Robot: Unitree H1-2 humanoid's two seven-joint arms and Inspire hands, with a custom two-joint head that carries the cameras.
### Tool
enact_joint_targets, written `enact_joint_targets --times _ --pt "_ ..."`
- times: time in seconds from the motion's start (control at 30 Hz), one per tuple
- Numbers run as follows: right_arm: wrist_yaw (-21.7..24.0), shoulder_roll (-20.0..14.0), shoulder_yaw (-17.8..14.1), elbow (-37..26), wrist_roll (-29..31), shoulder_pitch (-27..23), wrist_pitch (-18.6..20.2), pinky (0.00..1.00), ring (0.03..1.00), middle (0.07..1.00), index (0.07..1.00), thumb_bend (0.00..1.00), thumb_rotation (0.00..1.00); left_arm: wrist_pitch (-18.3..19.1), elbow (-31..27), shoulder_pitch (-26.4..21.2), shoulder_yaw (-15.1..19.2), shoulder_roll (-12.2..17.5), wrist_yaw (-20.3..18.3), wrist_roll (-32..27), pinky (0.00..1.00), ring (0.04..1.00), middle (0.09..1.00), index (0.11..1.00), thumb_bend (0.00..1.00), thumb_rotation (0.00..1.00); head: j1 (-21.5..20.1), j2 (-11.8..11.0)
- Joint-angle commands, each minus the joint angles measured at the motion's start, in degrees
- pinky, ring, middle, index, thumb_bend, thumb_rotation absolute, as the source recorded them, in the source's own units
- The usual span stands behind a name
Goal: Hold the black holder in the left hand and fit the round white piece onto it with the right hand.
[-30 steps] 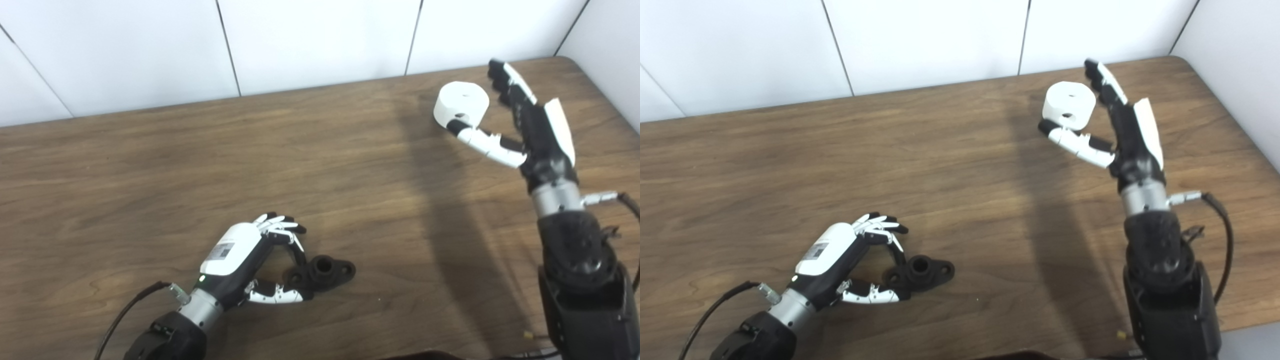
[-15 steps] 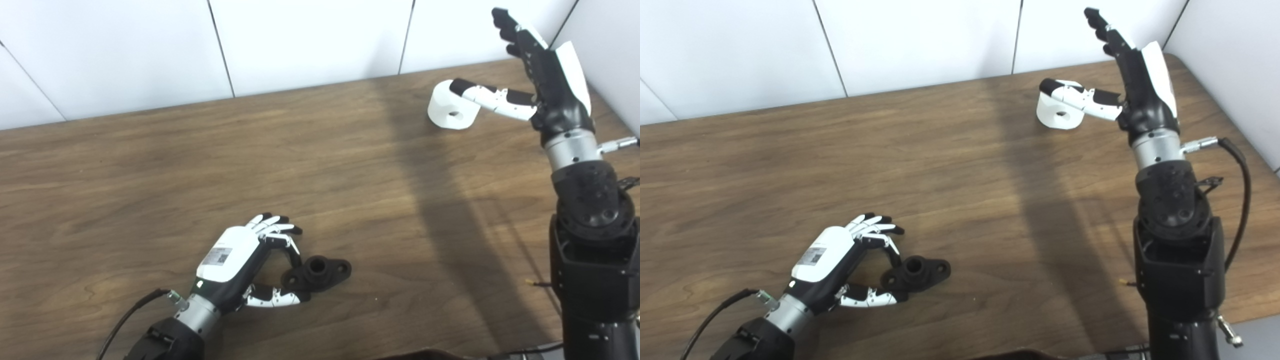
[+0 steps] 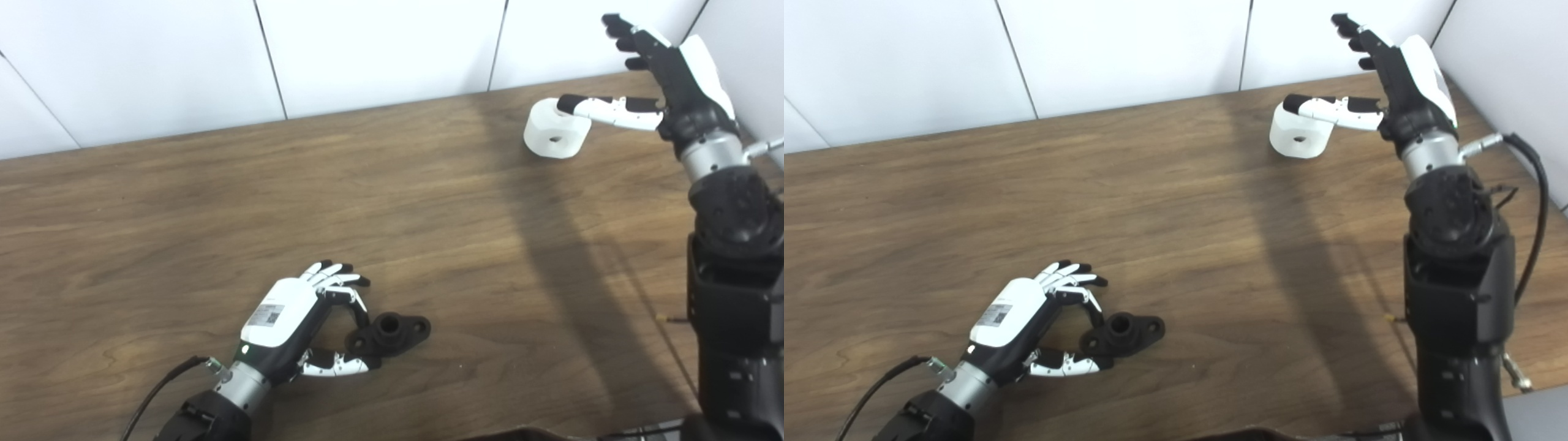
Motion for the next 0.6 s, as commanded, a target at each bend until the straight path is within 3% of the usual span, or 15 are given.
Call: enact_joint_targets --times 0.0,0.13,0.23,0.57 --pt "2.50 -0.03 -1.37 0.60 -3.80 -4.09 -0.13 0.81 0.885 0.891 0.843 0.80 0.44 1.68 3.05 1.10 -0.48 1.82 -2.23 2.34 0.94 0.901 0.808 0.488 0.52 0.06 -0.51 -0.10" --pt "5.33 1.05 -2.91 3.60 -6.35 -6.93 -0.13 0.78 0.872 0.893 0.845 0.81 0.38 1.01 3.34 1.25 -0.27 2.04 -1.62 2.03 0.93 0.892 0.802 0.487 0.52 0.06 -1.86 -0.47" --pt "6.35 0.36 -1.98 6.18 -8.49 -8.15 -0.14 0.79 0.884 0.903 0.852 0.81 0.40 0.73 3.72 1.49 -0.10 2.19 -1.35 1.68 0.93 0.893 0.804 0.487 0.52 0.06 -3.20 -1.62" --pt "2.42 -4.17 3.39 19.54 -8.00 -12.08 -0.15 0.81 0.891 0.910 0.877 0.85 0.36 -0.58 5.53 2.07 0.12 2.68 0.12 1.04 0.94 0.896 0.804 0.487 0.52 0.06 -4.38 -4.46"
